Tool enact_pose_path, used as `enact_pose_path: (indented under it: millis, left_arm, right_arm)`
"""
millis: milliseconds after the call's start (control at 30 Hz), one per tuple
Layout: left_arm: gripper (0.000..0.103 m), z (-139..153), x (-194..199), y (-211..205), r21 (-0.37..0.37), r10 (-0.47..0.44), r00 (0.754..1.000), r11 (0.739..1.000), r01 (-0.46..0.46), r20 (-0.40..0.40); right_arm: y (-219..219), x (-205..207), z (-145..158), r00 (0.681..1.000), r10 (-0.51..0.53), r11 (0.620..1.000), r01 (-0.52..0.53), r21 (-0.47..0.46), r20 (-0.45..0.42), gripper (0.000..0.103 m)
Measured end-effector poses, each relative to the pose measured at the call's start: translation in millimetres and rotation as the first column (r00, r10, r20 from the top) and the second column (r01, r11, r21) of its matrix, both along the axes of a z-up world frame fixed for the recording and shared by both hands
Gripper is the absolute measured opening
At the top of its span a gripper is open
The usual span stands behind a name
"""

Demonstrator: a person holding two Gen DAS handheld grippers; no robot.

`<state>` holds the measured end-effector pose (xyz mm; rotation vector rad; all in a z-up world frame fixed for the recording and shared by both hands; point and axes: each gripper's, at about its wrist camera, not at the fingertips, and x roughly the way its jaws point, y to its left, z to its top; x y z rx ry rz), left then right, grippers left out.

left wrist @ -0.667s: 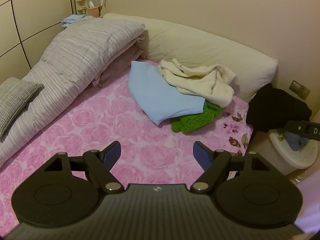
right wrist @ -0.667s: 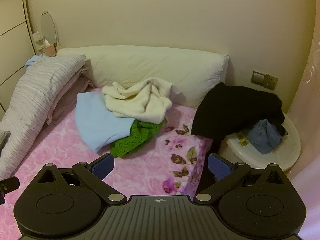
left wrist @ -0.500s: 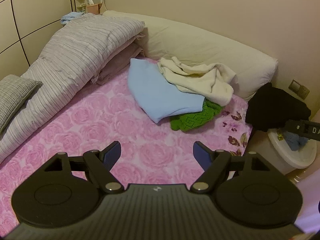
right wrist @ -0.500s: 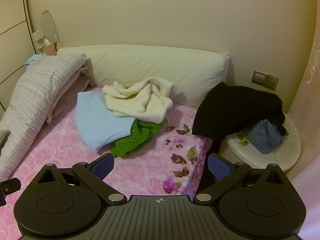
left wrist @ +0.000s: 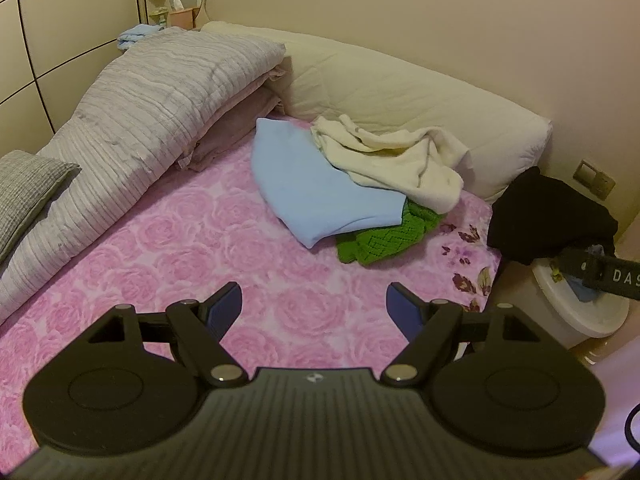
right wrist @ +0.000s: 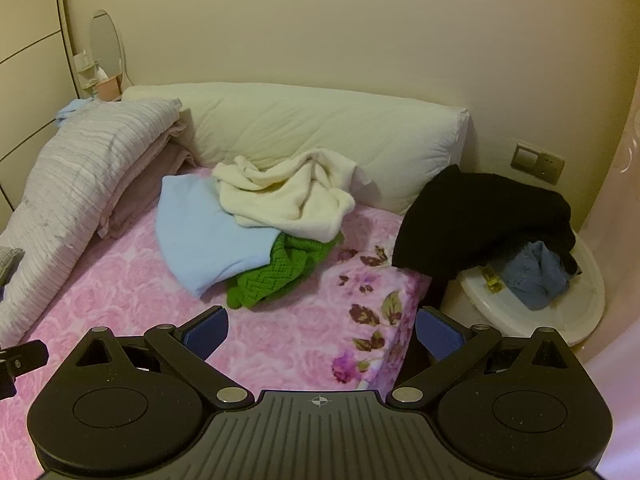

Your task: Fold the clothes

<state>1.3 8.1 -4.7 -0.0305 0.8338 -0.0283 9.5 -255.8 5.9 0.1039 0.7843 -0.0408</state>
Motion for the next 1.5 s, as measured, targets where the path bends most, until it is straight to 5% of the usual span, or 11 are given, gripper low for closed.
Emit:
enact_pose_path:
  millis: [1500]
  left_arm:
    - [0.077,-2.8,36.3,-7.7,-0.014,-0.073,0.997,0.997,0.073,-0.008]
  right_arm:
    - [7.4,19.2,-6.2,1.0,-0.011,1.0,0.011,0.012,-0.026,0.103]
